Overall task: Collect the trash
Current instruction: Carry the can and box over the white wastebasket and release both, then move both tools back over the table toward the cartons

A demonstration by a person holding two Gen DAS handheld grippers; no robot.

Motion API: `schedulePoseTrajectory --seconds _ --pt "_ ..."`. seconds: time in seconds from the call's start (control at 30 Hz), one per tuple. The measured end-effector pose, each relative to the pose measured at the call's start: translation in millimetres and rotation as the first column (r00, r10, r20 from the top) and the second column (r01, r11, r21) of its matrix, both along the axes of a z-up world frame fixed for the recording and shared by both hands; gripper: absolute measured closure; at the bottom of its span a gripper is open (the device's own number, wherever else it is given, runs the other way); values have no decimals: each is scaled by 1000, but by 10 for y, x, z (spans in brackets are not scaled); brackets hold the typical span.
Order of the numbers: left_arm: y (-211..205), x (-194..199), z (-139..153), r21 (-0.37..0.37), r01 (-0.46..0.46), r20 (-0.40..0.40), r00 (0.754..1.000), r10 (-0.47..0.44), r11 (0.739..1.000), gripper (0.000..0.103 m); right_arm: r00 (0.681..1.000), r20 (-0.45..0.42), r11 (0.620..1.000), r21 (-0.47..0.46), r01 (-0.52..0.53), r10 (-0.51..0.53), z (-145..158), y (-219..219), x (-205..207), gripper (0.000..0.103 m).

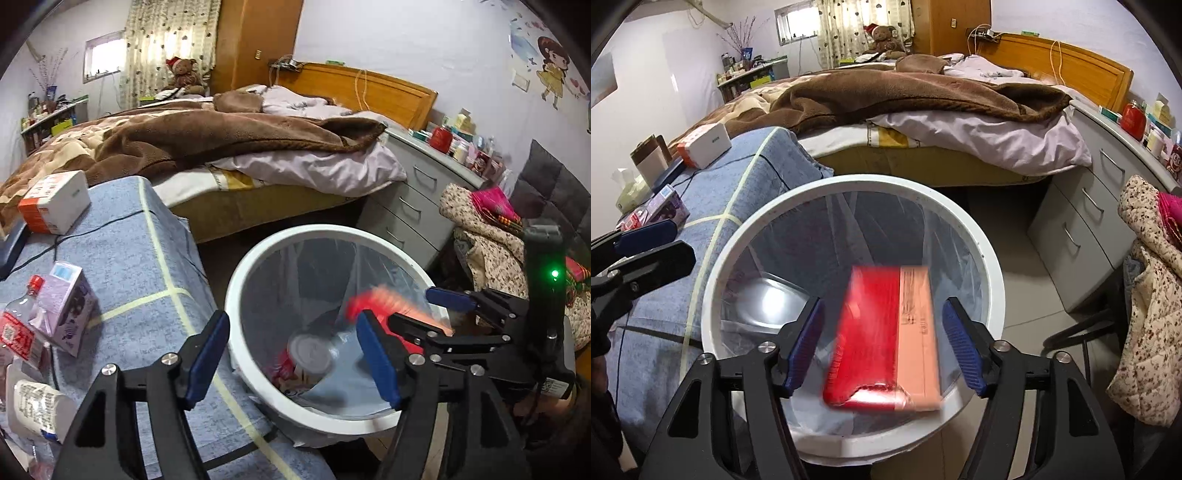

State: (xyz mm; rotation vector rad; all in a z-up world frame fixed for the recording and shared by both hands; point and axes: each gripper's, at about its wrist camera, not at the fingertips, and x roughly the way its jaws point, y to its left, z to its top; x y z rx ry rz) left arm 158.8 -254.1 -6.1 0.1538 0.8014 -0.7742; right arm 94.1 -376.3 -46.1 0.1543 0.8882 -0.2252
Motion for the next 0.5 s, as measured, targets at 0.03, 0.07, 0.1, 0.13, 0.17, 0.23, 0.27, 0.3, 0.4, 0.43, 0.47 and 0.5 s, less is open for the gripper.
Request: schedulePoseTrajectory --seconds 0.03,0.07,0.1,0.13,0.17,0.23,0.27,0.3,0.4,0.43,0.47,0.5 --pt "24 6 9 -2 -5 -2 1000 5 1000 29 1000 9 1000 0 0 0 20 3 -8 31" --pt "48 14 19 -8 -11 -4 1000 11 1000 29 1000 17 1000 0 1 -1 36 12 -15 31" --pt "87 12 38 -13 -22 -2 1000 22 1000 29 1000 23 1000 -1 4 -4 54 18 -25 31" --pt "116 10 52 -16 -27 2 1000 27 1000 29 1000 26 1000 -2 6 -6 65 22 -20 31" --pt "137 4 70 -20 -30 8 1000 30 999 29 999 34 1000 -1 4 -4 91 41 -36 31" --pt "199 -8 105 -20 -41 22 999 41 999 29 999 47 1000 -10 3 -3 123 68 -28 31" --pt "230 -13 123 -21 -48 29 998 48 999 29 999 51 1000 -13 1 -1 131 89 -20 31" --pt "278 -17 143 -25 -58 32 998 59 998 29 998 56 1000 -14 -3 4 147 117 -25 31" --pt "411 -15 195 -36 -81 38 996 83 996 29 998 66 1000 -14 -7 8 174 173 -12 31" --pt "450 -16 208 -34 -91 46 995 93 995 29 997 70 1000 -17 -9 10 188 202 -11 31" --pt "497 -19 229 -31 -99 60 993 101 995 29 997 77 1000 -21 -12 13 207 235 -9 31" --pt "543 -23 249 -28 -108 72 991 110 994 29 996 83 1000 -23 -15 17 224 258 -2 31"
